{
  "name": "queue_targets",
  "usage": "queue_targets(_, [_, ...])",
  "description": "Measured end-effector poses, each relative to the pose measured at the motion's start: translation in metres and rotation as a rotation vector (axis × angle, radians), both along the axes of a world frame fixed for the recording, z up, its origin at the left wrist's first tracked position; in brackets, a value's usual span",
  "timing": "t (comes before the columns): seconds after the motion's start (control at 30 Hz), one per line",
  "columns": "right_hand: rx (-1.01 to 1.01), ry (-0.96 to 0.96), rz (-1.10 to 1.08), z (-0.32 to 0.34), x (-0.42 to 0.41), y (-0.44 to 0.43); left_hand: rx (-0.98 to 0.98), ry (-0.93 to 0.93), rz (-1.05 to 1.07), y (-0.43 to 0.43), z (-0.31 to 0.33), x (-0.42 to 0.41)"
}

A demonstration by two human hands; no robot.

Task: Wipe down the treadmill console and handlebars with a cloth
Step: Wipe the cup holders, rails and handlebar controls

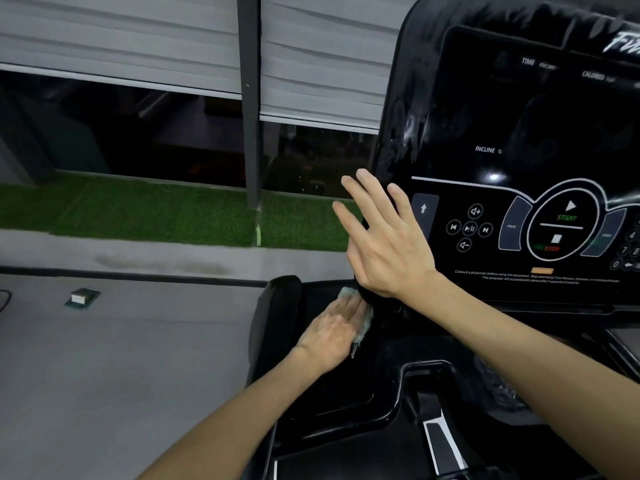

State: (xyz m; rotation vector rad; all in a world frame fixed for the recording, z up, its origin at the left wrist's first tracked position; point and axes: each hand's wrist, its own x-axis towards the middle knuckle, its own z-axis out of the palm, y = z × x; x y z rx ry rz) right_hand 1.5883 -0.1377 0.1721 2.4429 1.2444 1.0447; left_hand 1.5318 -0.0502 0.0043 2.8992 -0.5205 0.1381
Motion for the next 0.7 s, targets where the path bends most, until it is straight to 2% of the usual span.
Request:
queue_targets(0.23, [-0.009,0.001,0.004,0.002,0.0,0.0,-0.024,-0.02,-0.059,0.011,0.005,0.002])
queue_targets(0.43, [-0.006,-0.002,-0.006,0.001,0.0,0.0,-0.012,0.081,0.101,0.061,-0.012,-0.005])
queue_targets(0.57, [-0.005,-0.002,-0.003,0.0,0.0,0.0,-0.092,0.059,0.101,0.045,-0.015,-0.008])
queue_targets(0.7, [0.0,-0.008,0.002,-0.001,0.001,0.0,-0.104,-0.044,0.04,0.024,-0.023,-0.008])
